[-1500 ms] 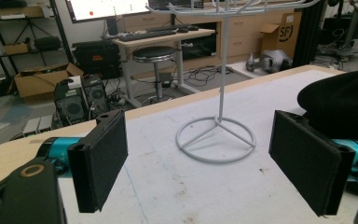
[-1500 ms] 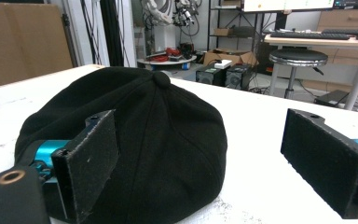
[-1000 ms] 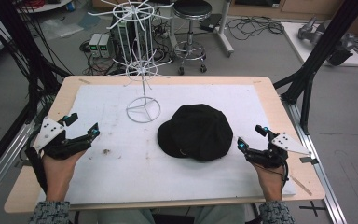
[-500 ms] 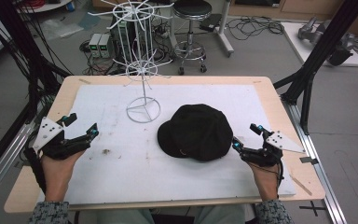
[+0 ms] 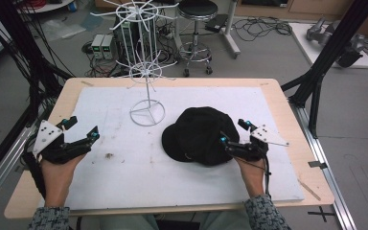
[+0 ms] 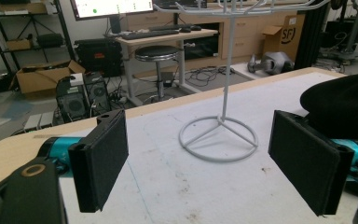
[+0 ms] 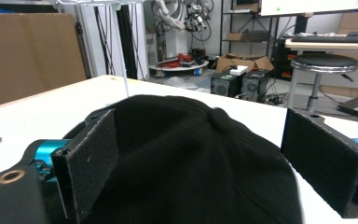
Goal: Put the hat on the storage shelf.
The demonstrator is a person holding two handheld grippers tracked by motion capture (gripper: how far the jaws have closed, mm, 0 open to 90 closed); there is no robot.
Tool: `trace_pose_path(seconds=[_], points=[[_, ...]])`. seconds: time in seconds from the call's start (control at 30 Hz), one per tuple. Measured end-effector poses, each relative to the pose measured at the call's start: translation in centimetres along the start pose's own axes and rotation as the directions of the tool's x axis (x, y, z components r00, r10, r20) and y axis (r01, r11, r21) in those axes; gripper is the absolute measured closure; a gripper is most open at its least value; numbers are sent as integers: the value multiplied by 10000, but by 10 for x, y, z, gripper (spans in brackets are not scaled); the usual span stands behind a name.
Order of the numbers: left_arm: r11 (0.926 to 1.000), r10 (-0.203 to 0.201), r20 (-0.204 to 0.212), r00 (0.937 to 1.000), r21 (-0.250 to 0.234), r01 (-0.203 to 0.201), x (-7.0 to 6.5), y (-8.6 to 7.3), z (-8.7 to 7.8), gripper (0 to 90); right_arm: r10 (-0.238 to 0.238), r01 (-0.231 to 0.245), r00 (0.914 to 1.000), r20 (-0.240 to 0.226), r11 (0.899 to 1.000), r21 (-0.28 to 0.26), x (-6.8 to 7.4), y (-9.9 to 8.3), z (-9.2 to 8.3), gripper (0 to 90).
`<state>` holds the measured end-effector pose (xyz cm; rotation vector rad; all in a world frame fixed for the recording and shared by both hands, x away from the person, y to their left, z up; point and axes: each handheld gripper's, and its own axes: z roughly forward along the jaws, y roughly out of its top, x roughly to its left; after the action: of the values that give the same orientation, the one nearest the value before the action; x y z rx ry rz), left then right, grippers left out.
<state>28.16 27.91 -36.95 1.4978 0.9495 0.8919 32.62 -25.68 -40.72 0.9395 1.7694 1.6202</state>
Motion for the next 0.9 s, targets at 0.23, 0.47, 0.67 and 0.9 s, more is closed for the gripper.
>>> trace_pose_path(seconds=[0.23,0.47,0.67,0.9], points=[[10000,89,150,9998,12,-89,-4,1,2,201,408,-423,9989,209,9962,757,2,-8,33,110],[10000,87,168,9998,46,-88,-5,0,3,201,673,-759,9963,536,9809,1791,-1,-16,47,180],[9999,89,152,9998,43,-90,-5,1,3,201,856,-928,9955,398,9651,2450,0,-18,51,582],[10000,-3,97,10000,35,3,-3,0,2,202,-388,392,9992,-55,9854,1656,10,-9,45,833]])
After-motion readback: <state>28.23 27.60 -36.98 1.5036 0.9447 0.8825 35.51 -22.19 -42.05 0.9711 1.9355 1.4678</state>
